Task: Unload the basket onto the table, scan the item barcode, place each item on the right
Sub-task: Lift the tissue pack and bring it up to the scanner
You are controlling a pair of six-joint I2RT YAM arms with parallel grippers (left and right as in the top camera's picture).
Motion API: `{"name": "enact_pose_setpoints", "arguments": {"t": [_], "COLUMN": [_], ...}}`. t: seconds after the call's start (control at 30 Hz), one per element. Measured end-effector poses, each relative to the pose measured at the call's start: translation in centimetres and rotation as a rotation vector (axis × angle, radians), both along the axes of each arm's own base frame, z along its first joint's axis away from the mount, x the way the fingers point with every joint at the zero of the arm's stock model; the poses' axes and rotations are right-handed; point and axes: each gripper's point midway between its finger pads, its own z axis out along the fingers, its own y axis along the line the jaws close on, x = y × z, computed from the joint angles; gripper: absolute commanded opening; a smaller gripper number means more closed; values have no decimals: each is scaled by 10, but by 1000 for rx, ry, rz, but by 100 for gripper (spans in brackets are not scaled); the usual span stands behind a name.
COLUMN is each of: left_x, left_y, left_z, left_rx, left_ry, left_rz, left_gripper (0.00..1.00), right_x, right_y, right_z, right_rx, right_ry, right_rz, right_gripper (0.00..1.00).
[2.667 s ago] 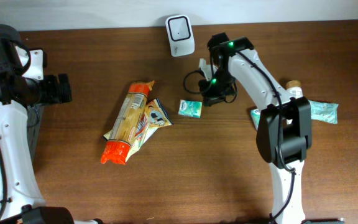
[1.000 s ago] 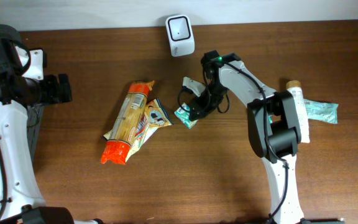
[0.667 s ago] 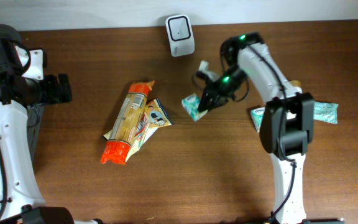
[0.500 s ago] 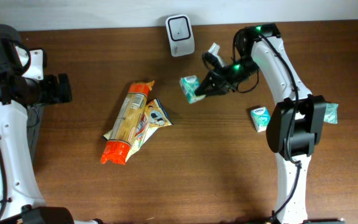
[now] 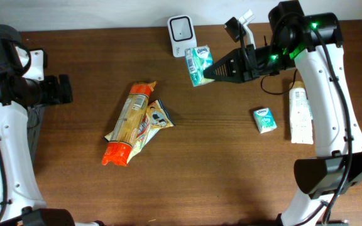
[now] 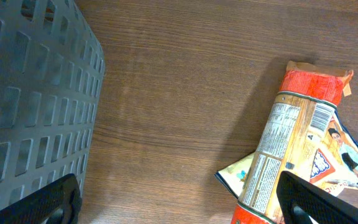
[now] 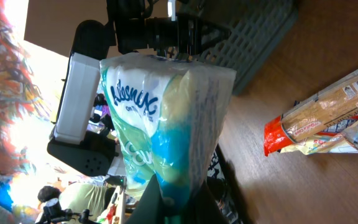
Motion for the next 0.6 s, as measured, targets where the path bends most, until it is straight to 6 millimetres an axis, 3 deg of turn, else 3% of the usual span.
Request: {"name": "enact_pose_setpoints", "arguments": {"t": [0.23,0.33,0.47,0.6], "left_x": [0,0,0,0], "left_y": [0,0,0,0], "left_z": [0,0,0,0], "left_rx": [0,0,0,0], "left_ry": [0,0,0,0], "left_rz": [0,0,0,0], "left_gripper": [99,99,99,99], "right_x": [-1,0,24,53], "right_y": [1,8,9,0], "right_z": [0,-12,-65,-107], "right_rx": [1,-63,-423,-842], "right_ry": [-34,-98,-148,-187], "right_rz": [11,31,-44,-252], "right_gripper": [4,4,4,4]}}
